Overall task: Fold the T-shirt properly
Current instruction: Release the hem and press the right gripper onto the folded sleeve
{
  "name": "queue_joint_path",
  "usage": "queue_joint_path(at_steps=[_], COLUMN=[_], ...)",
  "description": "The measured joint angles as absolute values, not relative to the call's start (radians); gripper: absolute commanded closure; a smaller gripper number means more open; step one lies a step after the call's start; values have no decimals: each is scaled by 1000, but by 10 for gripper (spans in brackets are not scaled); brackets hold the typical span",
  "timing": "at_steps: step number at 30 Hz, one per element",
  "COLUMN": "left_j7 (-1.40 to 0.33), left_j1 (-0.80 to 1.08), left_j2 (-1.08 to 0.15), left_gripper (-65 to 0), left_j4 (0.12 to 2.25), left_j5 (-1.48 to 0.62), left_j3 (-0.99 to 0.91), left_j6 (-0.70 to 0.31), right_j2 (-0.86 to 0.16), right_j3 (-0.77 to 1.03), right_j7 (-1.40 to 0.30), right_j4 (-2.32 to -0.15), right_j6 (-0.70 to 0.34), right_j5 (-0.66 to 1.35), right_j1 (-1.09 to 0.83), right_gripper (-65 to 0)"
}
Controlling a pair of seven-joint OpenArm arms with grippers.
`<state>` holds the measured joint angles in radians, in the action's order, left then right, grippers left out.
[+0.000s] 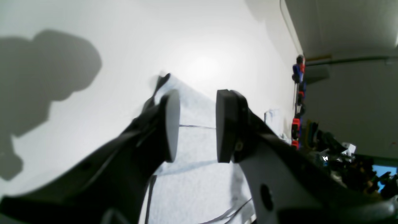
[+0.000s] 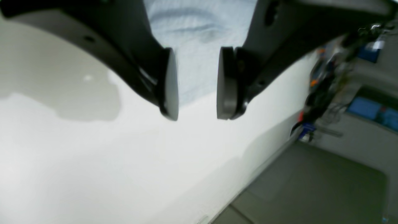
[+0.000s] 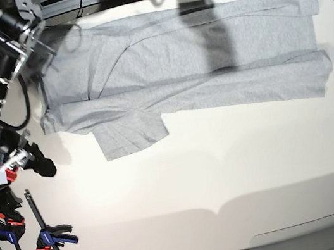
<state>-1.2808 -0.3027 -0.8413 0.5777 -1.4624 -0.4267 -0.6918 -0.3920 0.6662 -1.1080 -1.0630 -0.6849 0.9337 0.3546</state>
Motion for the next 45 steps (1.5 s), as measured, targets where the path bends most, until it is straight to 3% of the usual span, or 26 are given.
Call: queue_joint_path(at_steps=[4, 7, 11, 19, 20, 22, 25, 30, 35, 40, 45], left_j7=[-1280, -1280, -1280, -1280, -1279, -1280, -1276, -1272, -1271, -1265, -1264], left_j1=[-302, -302, -300, -300, -300, -300, -300, -300, -300, -299, -299], left_j2=[-829, -821, -823, -823, -823, -823, -823, -823, -823, -823, -823], left_gripper=[-182, -182, -182, -182, -182, -181, -181, -181, -181, -181, -181], left_j4=[578, 578, 578, 578, 578, 578, 578, 578, 578, 578, 578], left_j5=[-1459, -1459, -1459, -1459, -1459, -1459, -1459, -1459, -1459, -1459, -1459], left_j3=[-427, -427, -427, -427, -427, -427, -427, -427, -427, -427, -427], left_j6=[-692, -692, -692, -691, -691, -691, -691, -691, -691, -691, -691], right_j2=[-316, -271, -236, -210, -205, -199, -188, -183, -138, -27, 51], right_j3=[580, 499, 418, 379, 379, 379, 379, 376, 381, 381, 381], right_j7=[-937, -854, -756, -654, -650, -653, -678, -824, -998, -1124, -1143], right_j4=[-1059, -1030, -950, -812, -809, -805, -801, -808, -987, -1267, -1538], right_j6=[-685, -685, -605, -575, -575, -575, -575, -674, -685, -686, -685], right_j5=[705, 568, 479, 492, 498, 494, 478, 589, 762, 835, 947], right_j1=[360, 357, 359, 377, 376, 377, 381, 415, 379, 188, -43], right_gripper=[-326, -330, -330, -324, -316, -238, 0, 0, 0, 0, 0])
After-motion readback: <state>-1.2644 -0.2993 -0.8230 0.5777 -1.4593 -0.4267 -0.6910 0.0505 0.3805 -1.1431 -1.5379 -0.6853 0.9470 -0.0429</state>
